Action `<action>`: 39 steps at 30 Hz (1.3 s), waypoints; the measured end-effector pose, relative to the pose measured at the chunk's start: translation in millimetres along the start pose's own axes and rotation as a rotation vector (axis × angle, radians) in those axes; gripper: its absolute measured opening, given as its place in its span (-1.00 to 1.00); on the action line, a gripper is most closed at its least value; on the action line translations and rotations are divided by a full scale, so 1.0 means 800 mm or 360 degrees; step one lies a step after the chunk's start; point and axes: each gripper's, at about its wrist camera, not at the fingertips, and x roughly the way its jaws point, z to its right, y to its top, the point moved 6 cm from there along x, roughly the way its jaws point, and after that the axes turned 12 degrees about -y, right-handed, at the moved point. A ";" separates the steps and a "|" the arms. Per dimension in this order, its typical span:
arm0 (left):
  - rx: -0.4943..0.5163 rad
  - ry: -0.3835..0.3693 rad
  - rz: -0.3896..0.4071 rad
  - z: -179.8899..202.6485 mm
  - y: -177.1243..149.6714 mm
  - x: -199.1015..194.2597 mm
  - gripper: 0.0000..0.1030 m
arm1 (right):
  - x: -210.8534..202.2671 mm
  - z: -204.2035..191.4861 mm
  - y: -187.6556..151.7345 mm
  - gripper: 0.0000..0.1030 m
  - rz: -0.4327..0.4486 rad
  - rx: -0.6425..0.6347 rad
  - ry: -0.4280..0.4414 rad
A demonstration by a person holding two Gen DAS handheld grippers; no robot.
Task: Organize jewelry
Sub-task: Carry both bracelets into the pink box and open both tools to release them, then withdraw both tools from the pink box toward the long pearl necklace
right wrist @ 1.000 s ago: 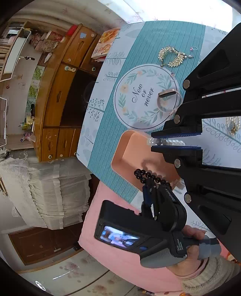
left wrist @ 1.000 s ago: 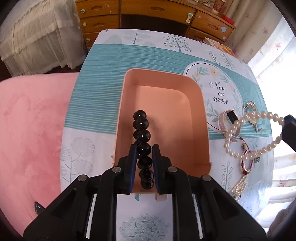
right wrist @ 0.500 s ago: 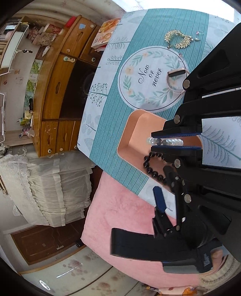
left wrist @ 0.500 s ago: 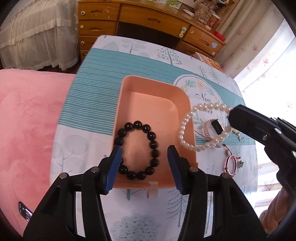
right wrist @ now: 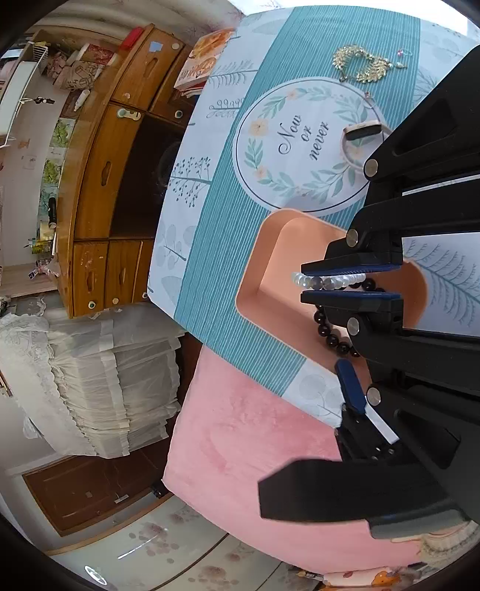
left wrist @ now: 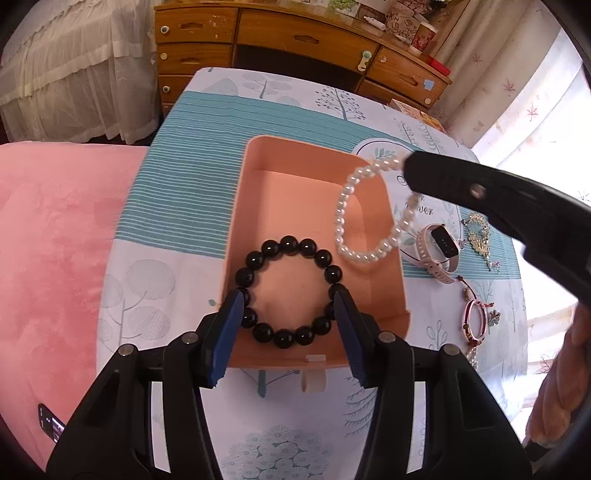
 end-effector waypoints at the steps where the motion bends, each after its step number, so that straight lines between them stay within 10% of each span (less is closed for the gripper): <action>1: 0.0001 0.0011 0.0010 -0.002 -0.001 -0.003 -0.07 | 0.005 -0.001 0.002 -0.86 -0.0001 0.0005 0.0007; 23: 0.0142 0.0123 0.0317 0.035 -0.013 -0.074 -0.07 | 0.025 0.062 -0.032 -0.60 -0.0035 0.0185 -0.0020; 39: 0.0210 0.0001 0.0348 0.122 -0.081 -0.089 -0.07 | -0.066 0.128 -0.181 -0.60 0.0072 0.0258 -0.0051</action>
